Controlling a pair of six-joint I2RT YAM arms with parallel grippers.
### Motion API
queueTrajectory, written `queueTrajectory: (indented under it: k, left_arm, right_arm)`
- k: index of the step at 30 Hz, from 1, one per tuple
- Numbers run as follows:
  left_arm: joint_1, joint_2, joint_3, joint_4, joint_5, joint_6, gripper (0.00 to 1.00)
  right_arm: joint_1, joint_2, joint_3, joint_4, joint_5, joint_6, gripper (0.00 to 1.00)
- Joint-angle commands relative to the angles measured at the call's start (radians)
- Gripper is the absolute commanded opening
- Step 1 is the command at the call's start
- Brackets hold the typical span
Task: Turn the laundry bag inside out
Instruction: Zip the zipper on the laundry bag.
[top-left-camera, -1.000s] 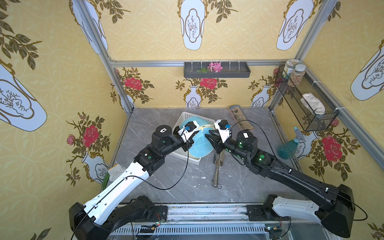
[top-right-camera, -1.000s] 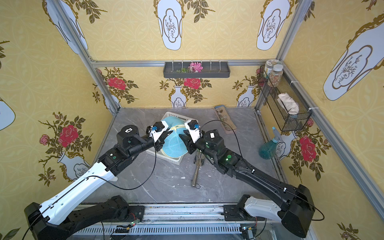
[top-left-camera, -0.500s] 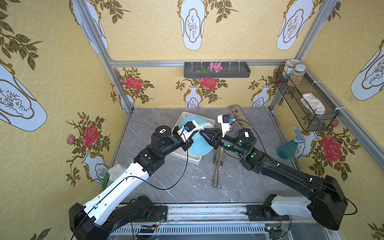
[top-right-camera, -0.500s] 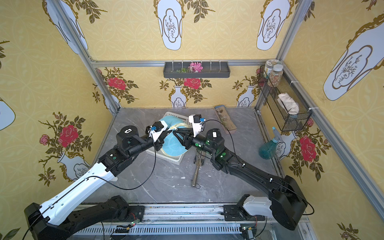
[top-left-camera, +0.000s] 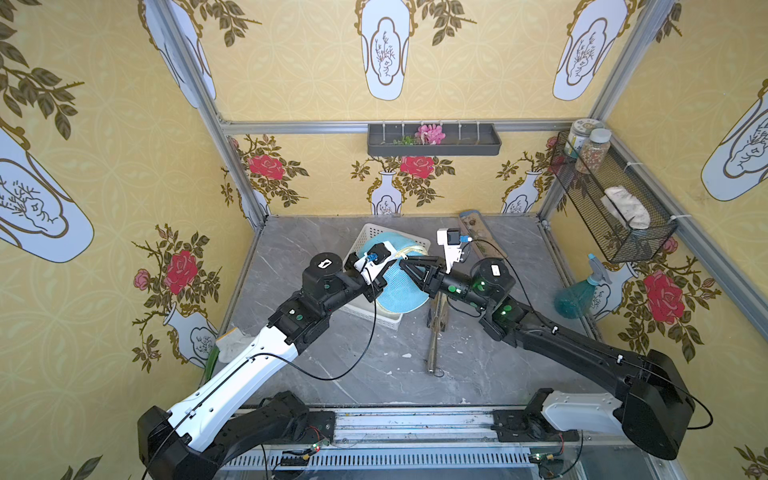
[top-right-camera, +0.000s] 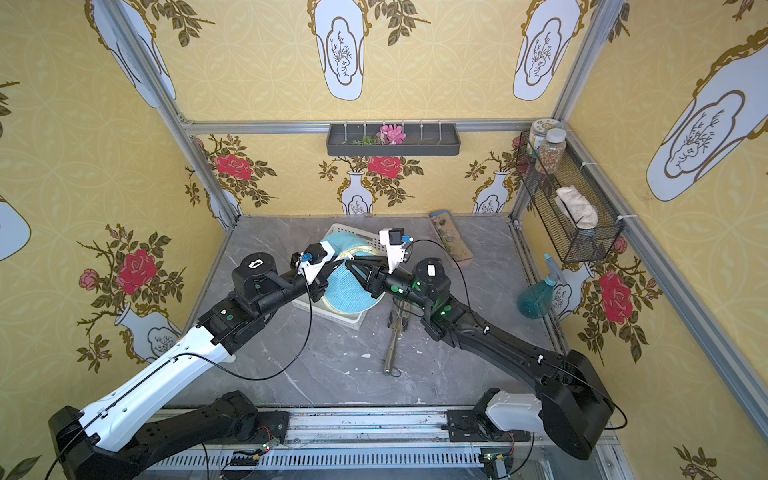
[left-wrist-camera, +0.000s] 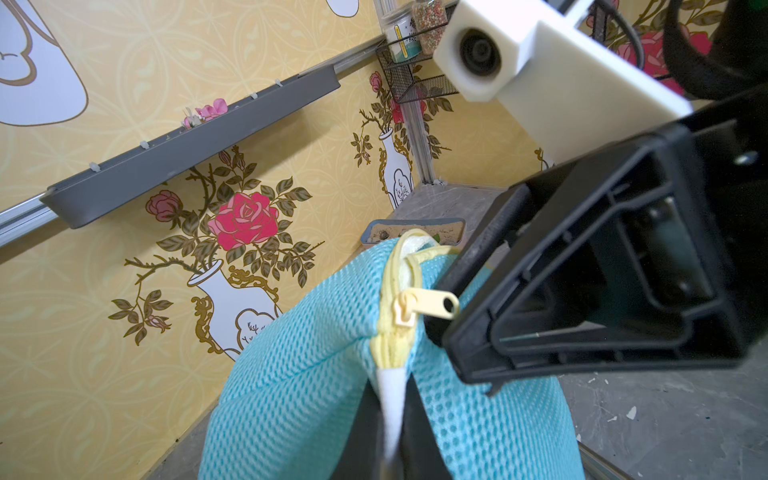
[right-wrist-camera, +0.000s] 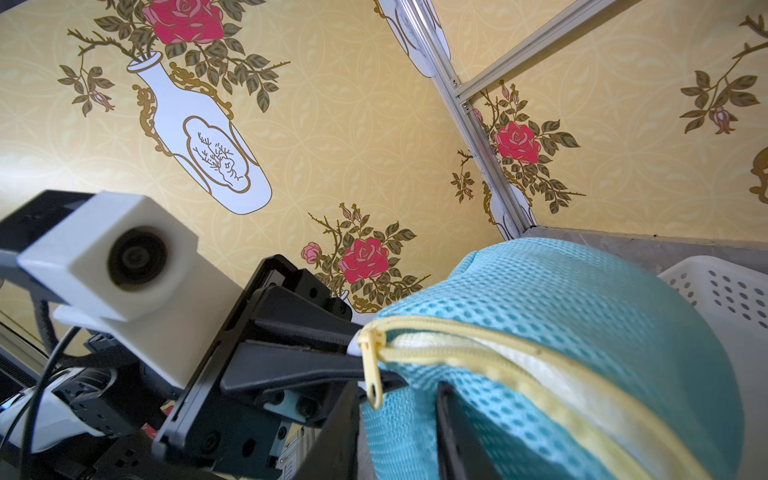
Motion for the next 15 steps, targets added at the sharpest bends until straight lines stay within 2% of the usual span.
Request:
queueTrajectory:
  k: [1,5,10,15]
  left_arm:
    - [-0.001,0.008,-0.01,0.026,-0.02,0.011,0.0]
    - [-0.001,0.006,-0.019,0.04,-0.049,0.011,0.0]
    - [0.0,-0.002,-0.018,0.045,-0.03,0.011,0.0]
    - [-0.001,-0.005,-0.018,0.038,-0.019,0.01,0.0]
  right_arm:
    - [0.002,-0.001,-0.001,0.065,-0.022,0.011,0.3]
    - [0.002,0.008,0.0,0.079,-0.036,0.02,0.25]
    - [-0.001,0.019,0.014,0.06,-0.007,0.021,0.27]
    - [-0.005,0.032,0.032,0.033,0.02,0.029,0.25]
